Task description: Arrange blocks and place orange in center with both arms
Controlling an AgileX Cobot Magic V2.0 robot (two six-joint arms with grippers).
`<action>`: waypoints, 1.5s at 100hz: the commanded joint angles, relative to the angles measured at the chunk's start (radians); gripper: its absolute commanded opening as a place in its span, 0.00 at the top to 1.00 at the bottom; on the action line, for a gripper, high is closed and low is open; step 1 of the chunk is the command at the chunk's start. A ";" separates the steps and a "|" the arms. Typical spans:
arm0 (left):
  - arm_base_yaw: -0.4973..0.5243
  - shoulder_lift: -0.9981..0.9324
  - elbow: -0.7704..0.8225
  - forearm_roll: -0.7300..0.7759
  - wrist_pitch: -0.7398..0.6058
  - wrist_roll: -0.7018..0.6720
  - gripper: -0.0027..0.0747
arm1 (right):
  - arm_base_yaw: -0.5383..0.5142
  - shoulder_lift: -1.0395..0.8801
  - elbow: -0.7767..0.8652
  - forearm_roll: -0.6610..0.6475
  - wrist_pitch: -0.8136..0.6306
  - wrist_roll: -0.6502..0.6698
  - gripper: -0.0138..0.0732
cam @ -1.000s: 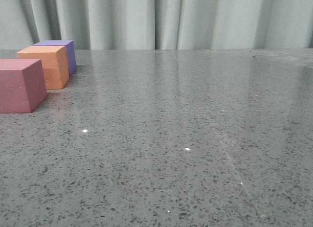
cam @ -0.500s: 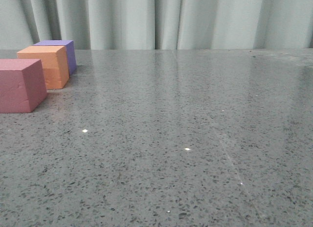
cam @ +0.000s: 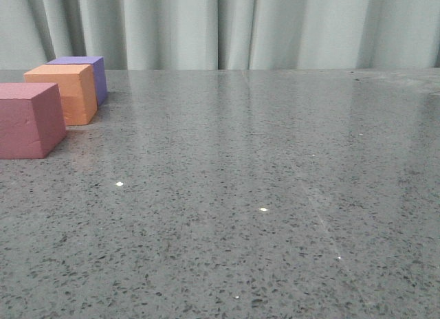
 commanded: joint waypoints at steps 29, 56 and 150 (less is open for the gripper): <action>0.006 -0.115 0.114 0.004 -0.586 0.042 0.99 | 0.001 -0.004 -0.023 -0.004 -0.046 -0.008 0.92; 0.031 -0.268 0.387 -0.230 -0.906 0.400 0.99 | 0.001 -0.004 -0.023 -0.004 -0.046 -0.008 0.92; 0.167 -0.424 0.709 -0.281 -1.108 0.403 0.99 | 0.001 -0.004 -0.023 -0.004 -0.046 -0.008 0.92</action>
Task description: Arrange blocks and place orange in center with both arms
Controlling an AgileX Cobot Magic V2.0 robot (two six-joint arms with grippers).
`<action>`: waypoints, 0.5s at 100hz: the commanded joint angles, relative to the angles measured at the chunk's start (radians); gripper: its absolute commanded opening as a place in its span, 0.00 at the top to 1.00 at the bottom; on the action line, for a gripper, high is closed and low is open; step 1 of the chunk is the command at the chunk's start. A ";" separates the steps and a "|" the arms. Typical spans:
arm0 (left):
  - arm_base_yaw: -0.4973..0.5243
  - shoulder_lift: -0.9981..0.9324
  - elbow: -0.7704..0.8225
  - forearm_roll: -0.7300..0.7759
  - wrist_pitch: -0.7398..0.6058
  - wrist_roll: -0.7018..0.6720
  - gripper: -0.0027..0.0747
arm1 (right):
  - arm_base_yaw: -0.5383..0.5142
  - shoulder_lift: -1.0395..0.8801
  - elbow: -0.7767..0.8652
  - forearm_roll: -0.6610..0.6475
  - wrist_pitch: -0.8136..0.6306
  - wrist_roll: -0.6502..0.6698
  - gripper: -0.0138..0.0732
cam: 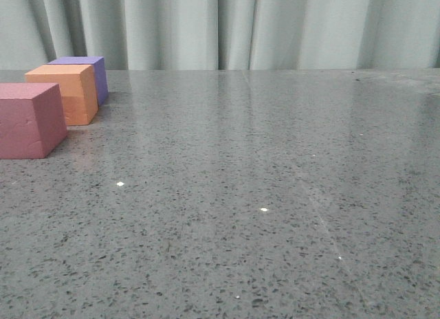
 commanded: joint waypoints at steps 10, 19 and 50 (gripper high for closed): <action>0.000 -0.033 0.057 0.003 -0.089 0.004 0.99 | 0.001 -0.004 -0.023 -0.006 -0.048 -0.008 0.92; 0.000 -0.033 0.057 0.013 -0.089 0.004 0.99 | 0.001 -0.004 -0.023 -0.006 -0.048 -0.008 0.92; 0.000 -0.033 0.057 0.020 -0.089 0.004 0.99 | 0.001 -0.004 -0.023 -0.006 -0.048 -0.008 0.92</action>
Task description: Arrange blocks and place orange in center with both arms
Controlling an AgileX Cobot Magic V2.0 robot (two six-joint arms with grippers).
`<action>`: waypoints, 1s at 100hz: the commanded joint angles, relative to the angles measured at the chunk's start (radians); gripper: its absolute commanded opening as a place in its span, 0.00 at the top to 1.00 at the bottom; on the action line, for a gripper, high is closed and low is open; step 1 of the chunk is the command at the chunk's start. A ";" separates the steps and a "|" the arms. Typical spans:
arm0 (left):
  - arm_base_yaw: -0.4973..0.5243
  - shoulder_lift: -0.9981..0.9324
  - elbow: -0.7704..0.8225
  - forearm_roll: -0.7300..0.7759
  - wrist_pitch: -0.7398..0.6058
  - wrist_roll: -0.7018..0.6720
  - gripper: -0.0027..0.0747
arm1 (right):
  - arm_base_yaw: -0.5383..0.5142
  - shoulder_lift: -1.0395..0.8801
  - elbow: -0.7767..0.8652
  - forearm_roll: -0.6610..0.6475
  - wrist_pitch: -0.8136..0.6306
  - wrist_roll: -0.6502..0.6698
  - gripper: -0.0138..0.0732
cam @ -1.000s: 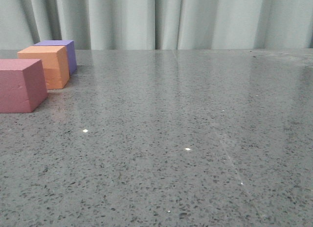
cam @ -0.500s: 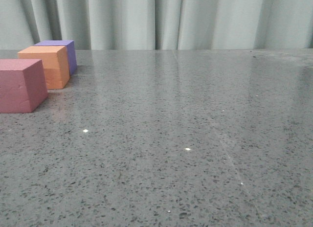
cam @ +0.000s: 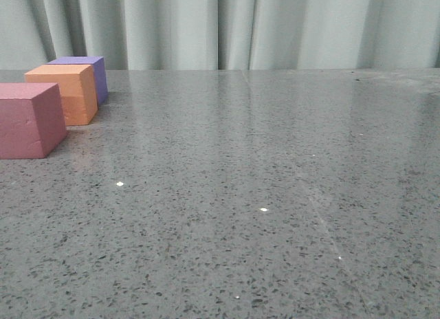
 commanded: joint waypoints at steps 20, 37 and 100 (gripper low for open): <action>0.000 -0.033 0.057 0.003 -0.084 0.004 0.99 | 0.001 -0.004 -0.023 -0.006 -0.048 -0.008 0.92; 0.000 -0.033 0.057 0.003 -0.084 0.004 0.99 | 0.001 -0.004 -0.023 -0.006 -0.048 -0.008 0.92; 0.000 -0.033 0.057 0.003 -0.084 0.004 0.99 | 0.001 -0.173 0.078 -0.015 -0.300 -0.008 0.92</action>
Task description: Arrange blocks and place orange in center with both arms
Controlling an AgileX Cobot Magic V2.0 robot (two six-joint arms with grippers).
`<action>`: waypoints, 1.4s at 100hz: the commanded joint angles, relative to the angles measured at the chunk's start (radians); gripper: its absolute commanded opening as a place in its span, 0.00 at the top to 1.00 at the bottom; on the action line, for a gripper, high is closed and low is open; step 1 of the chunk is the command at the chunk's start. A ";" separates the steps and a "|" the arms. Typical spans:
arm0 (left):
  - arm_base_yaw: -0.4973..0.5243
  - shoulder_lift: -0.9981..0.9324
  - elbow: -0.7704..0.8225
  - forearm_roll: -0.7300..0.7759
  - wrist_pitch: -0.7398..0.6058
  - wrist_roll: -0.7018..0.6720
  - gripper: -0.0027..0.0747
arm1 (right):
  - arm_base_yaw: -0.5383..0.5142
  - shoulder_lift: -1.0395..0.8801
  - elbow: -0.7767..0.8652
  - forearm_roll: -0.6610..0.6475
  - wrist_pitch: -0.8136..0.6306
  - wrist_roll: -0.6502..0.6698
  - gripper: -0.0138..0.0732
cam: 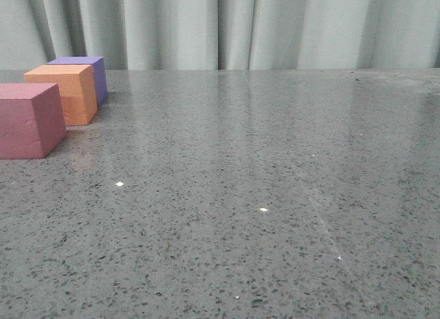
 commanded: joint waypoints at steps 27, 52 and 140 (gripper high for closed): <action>0.000 -0.033 0.057 0.003 -0.084 0.004 0.99 | 0.001 -0.318 0.356 -0.014 -0.672 -0.008 0.92; 0.000 -0.033 0.057 0.003 -0.084 0.004 0.99 | -0.004 -0.538 0.612 -0.014 -0.922 -0.008 0.92; 0.000 -0.033 0.057 0.003 -0.084 0.004 0.99 | -0.005 -0.616 0.763 0.001 -0.973 -0.008 0.92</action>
